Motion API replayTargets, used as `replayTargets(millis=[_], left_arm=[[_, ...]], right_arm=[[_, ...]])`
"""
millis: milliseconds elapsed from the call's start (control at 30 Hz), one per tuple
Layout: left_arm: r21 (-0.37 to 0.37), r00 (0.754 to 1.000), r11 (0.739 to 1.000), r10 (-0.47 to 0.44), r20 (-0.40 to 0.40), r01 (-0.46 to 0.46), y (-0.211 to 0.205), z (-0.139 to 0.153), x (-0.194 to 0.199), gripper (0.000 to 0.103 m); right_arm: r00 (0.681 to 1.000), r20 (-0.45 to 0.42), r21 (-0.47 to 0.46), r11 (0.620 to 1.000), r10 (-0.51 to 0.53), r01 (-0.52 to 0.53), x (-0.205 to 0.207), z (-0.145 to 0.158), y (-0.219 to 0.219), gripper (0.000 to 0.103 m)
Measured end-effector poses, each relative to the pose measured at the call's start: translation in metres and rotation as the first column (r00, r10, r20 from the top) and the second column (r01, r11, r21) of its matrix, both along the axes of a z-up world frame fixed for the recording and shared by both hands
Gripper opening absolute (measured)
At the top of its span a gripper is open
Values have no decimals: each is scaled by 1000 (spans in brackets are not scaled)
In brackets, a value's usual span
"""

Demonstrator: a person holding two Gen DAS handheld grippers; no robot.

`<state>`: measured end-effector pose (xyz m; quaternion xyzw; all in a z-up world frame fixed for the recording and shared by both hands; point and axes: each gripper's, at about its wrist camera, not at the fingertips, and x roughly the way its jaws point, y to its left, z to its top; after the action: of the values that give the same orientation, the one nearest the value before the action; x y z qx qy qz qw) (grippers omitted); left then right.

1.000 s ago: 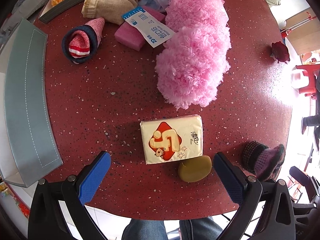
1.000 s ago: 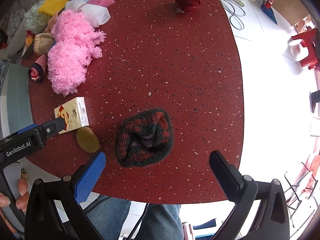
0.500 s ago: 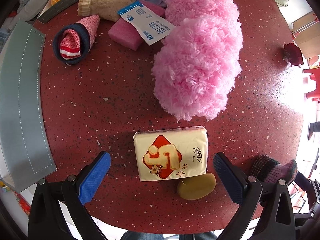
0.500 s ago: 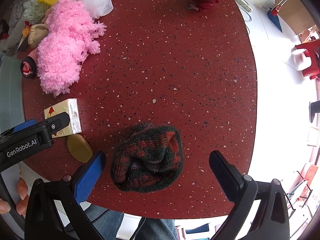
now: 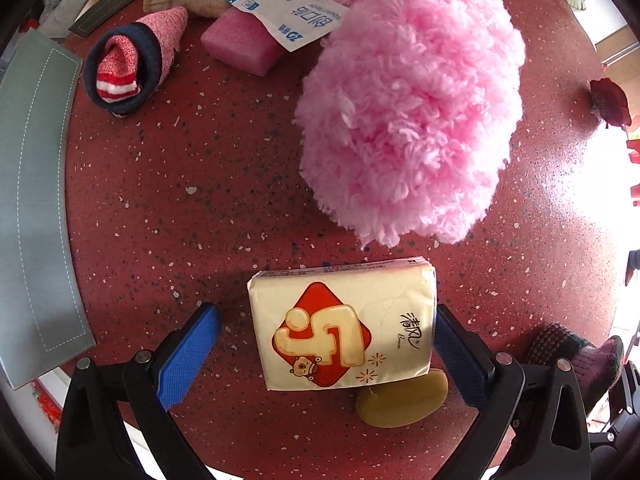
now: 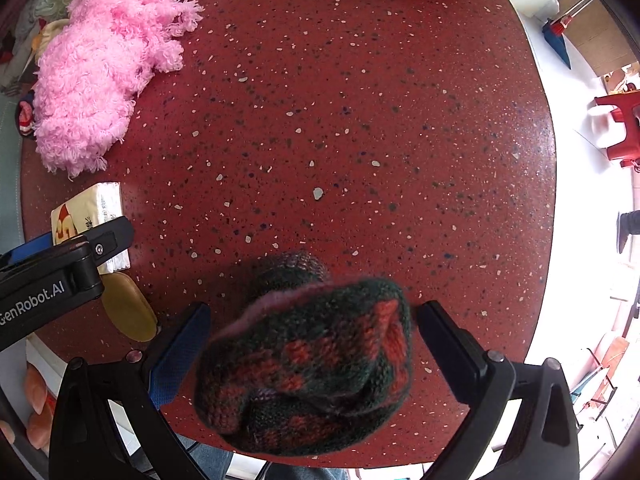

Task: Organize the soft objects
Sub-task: 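Grasp the cream tissue pack with the left tool while the right tool grasps the dark knit hat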

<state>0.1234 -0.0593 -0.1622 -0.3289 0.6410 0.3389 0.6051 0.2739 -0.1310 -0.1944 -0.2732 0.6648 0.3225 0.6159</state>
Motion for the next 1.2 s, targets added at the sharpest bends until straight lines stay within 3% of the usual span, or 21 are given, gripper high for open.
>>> replayTargets(millis=[267,467,633,833,900,1000,1167,1200], left_arm=[[-16,1000,1000,18,26,-17,5,-22,-20,103],[-11,1000,1000,19,20,-19,0,-31,-24,103],[-16,1000,1000,21,-6,-21,11,-16,-17,103],[-7,1000,1000,7,-18,-7,14,-12,-9,101],[-2,1000,1000,-9,3,9,13,-7,-5,88],[4,999,999,-47,10,47,11,-1,2,76],[5,997,998,-70,-24,70,12,1,7,76],[8,997,997,-77,-28,77,12,3,7,76]], right_arm=[[995,49,-54,995,92,-89,-18,-11,15,103],[996,56,-46,997,68,-65,-25,-20,19,103],[995,68,-44,997,70,-67,-32,-23,17,103],[997,31,-115,991,74,-70,-17,-21,16,102],[998,30,-117,991,61,-57,-17,-21,17,97],[998,33,-112,992,57,-53,-18,-16,15,87],[997,45,-112,992,65,-60,-19,-4,11,56],[997,47,-109,992,69,-63,-19,-1,10,55]])
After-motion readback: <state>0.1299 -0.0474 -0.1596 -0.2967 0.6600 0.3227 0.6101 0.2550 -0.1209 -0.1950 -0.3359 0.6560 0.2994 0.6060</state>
